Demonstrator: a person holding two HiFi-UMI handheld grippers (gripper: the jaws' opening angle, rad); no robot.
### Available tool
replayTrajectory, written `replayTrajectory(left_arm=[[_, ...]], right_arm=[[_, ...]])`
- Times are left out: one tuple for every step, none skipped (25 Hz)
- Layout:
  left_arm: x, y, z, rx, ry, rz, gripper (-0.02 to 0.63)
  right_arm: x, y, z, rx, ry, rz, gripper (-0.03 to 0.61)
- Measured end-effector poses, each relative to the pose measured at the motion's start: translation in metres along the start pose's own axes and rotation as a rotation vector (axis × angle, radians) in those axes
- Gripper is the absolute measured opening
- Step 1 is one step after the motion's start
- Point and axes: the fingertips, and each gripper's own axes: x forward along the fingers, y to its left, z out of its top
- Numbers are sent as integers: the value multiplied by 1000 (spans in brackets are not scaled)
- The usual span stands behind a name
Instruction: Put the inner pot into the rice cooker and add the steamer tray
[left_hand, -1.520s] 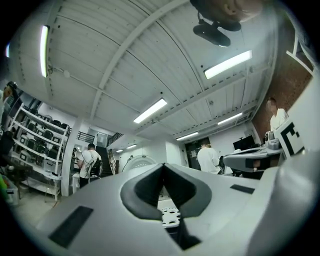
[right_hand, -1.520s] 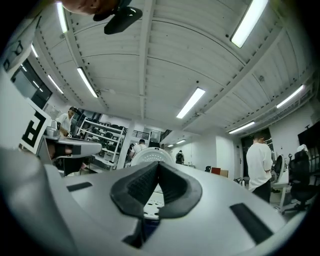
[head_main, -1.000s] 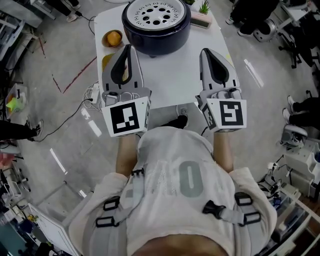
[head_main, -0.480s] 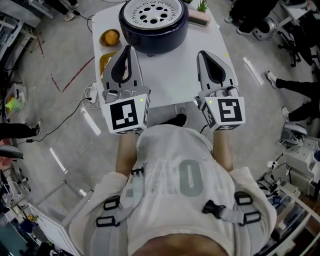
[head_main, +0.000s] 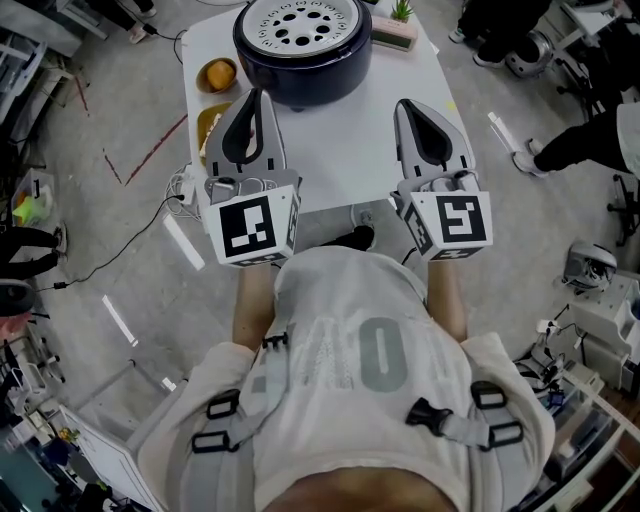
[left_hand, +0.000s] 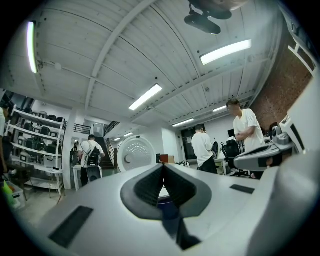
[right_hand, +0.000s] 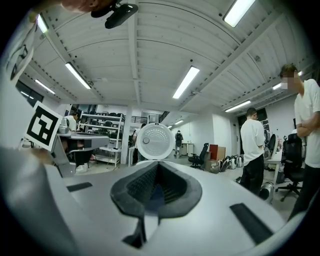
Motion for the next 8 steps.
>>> replayTrajectory(left_arm=[[1,0,1,1,-2,-1,21],[1,-1,2,2,-4,0,21],[2,0,3,2,-5,2,21],[2,0,4,3,-5,5,20],[2,0,5,3,-5,8,20],[2,0,5,3,-4,10,20],[2,-1,6,3,-3,12,21],[2,-1,7,2,-2,13,21]], right_arm=[[0,-1,-1,1,2,-1,8],[-1,-2,-1,3,4,-1,8],[-2,-2,-2,5,6,0,7],[-3,-2,-1,6,7,2,7],[-5,-3,-1,6,7,3,8],[-7,-4,-1,5,8,3,6],[-8,-5,0,4,9,2,8],[-10,-7,0,3,10,0,8]])
